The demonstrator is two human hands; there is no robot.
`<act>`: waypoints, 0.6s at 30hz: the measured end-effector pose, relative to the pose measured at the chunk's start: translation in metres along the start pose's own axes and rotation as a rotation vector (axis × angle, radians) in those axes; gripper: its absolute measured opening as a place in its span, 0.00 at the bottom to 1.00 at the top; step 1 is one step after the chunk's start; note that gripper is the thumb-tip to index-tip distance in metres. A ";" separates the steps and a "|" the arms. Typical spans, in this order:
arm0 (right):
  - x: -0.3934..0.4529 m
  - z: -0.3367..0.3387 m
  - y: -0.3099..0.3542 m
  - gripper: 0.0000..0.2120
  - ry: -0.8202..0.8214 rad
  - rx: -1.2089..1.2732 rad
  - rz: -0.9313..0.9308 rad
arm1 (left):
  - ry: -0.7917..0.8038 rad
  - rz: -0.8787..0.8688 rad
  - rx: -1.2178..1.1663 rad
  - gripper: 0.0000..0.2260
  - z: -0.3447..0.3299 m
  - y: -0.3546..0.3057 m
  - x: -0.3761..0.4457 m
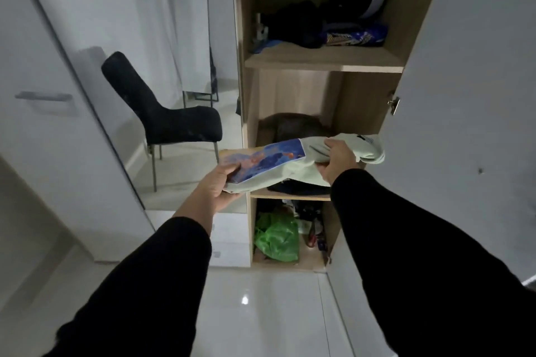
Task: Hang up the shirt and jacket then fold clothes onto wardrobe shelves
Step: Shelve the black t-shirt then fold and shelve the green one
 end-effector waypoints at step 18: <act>0.198 0.020 0.010 0.21 -0.258 -0.021 -0.010 | -0.270 0.167 0.170 0.11 -0.004 -0.006 0.284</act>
Point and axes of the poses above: each hand's wrist, its own x-axis towards the middle knuckle, its own z-axis out of the back of the hand, y = z × x, the point moved 3 cm from there along x, towards the middle knuckle, and after that the axes turned 4 degrees about y, right-handed, at the moved point
